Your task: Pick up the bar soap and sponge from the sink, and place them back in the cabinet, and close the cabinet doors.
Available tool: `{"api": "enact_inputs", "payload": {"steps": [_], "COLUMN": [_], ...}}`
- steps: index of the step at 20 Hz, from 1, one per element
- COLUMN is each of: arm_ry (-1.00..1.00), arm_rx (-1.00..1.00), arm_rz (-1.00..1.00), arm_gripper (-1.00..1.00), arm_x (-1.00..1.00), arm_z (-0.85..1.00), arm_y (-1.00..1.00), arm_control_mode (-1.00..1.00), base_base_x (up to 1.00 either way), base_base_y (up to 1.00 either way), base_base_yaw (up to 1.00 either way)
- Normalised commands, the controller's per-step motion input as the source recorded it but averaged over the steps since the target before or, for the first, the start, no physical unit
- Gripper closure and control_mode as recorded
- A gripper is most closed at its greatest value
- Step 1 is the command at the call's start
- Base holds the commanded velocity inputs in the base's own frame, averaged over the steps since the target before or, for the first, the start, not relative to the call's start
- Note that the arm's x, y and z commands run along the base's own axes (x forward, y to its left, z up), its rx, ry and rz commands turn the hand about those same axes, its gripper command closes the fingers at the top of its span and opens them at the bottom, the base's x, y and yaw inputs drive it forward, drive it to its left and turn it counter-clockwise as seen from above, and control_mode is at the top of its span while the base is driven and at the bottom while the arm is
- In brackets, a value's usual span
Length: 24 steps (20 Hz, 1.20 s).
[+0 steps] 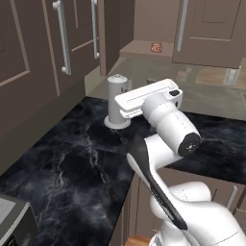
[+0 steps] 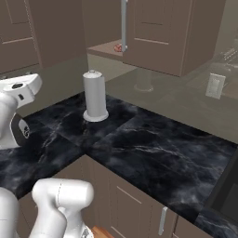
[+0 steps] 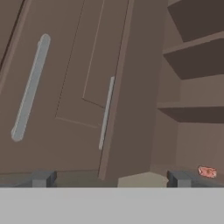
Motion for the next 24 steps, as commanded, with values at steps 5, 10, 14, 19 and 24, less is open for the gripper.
{"api": "enact_inputs", "payload": {"steps": [5, 10, 14, 19, 24], "arm_ry": [0.0, 0.0, 0.0, 0.0, 0.0], "arm_rx": [0.0, 0.0, 0.0, 0.0, 0.0], "arm_rz": [-0.03, -0.03, -0.01, -0.03, -0.02], "arm_gripper": [-1.0, -1.0, -1.0, -1.0, -1.0], "arm_x": [0.29, 0.34, 0.4, 0.4, 0.38], "arm_z": [-0.03, -0.01, -0.01, -0.05, -0.09], "arm_y": [0.26, 0.14, 0.0, 0.0, 0.0], "arm_control_mode": [-1.0, -1.0, -1.0, -1.0, -1.0], "base_base_x": [0.0, 0.0, 0.0, 0.0, 0.0], "base_base_y": [0.0, 0.0, 0.0, 0.0, 0.0], "base_base_yaw": [0.0, 0.0, 0.0, 0.0, 0.0]}}
